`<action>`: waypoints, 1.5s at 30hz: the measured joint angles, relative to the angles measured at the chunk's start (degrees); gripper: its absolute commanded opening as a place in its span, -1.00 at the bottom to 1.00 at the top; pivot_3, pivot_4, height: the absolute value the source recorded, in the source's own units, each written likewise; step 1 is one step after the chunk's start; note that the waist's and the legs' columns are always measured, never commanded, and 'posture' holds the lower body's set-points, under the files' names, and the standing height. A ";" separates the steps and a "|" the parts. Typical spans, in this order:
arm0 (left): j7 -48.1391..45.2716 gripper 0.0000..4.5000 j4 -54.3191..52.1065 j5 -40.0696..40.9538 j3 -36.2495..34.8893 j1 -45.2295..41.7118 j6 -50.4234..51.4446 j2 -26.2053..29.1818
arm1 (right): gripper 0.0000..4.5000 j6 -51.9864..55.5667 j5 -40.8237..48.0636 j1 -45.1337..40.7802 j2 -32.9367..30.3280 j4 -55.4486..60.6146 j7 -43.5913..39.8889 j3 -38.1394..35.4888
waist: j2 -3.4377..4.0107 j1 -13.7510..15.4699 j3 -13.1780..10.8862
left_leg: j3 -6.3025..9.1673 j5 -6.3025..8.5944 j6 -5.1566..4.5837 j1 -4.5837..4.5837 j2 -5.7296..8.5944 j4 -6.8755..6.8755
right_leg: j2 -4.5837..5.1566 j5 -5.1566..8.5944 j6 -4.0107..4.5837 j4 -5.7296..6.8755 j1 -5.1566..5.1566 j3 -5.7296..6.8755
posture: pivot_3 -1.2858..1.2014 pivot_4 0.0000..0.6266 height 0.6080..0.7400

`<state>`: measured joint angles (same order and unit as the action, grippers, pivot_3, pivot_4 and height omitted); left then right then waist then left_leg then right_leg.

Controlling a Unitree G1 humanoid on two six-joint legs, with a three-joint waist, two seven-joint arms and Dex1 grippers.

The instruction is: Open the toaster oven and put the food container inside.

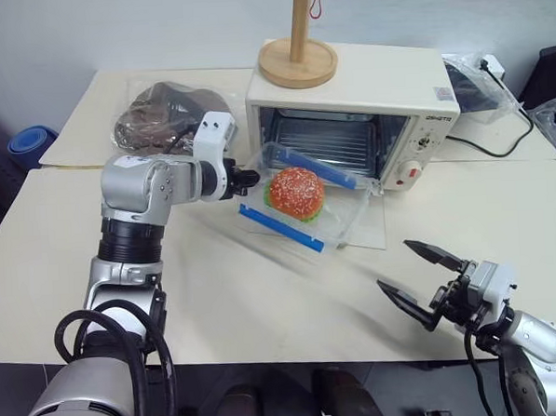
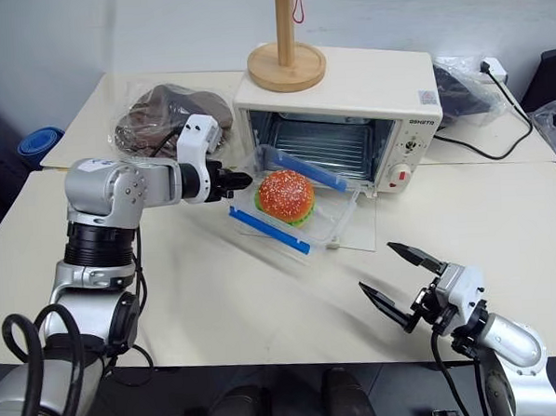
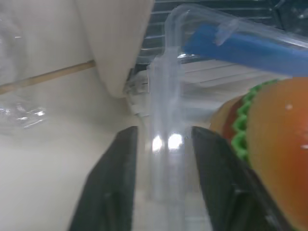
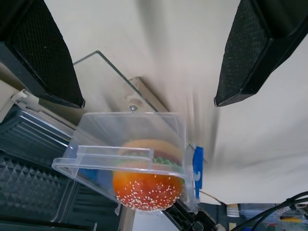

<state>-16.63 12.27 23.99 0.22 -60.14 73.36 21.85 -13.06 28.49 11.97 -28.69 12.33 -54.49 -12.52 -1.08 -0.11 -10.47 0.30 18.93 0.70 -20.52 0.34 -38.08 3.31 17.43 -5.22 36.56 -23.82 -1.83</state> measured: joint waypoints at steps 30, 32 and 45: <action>-36.02 -0.98 -1.52 -6.41 5.00 23.46 -52.87 4.58 | -1.00 24.49 -13.56 -29.82 -2.21 -1.64 9.29 18.92 | -0.01 0.77 -0.01 | -0.01 0.14 -0.29 -0.17 0.03 -0.22 | 0.05 -0.02 -0.02 -0.02 -0.04 0.08 | 0.03 -0.52 1.00; -34.12 -0.98 -0.22 -6.70 4.91 23.00 -52.81 2.62 | -1.00 24.49 -14.13 -31.99 -2.24 -3.96 9.17 18.75 | -0.01 0.13 -0.01 | -0.02 0.14 -0.30 -0.18 0.00 -0.22 | 0.03 -0.02 -0.04 0.04 -0.04 0.07 | 0.03 -0.52 1.00; -23.01 -0.98 5.62 -8.80 3.71 18.23 -54.92 -7.47 | -1.00 19.01 -18.26 -43.85 -0.26 -19.74 11.71 17.70 | -0.01 -0.18 -0.01 | -0.12 0.06 -0.22 -0.32 0.00 -0.28 | 0.03 -0.03 -0.05 0.26 -0.27 -0.02 | 0.03 -0.52 1.00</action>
<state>-39.64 17.90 15.19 3.93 -41.91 18.44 14.37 5.95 10.24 -31.88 -28.95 -7.42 -42.77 5.18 -1.10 -0.29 -10.47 0.18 18.99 0.48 -20.84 0.34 -38.36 3.34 17.40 -5.27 36.82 -24.08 -1.85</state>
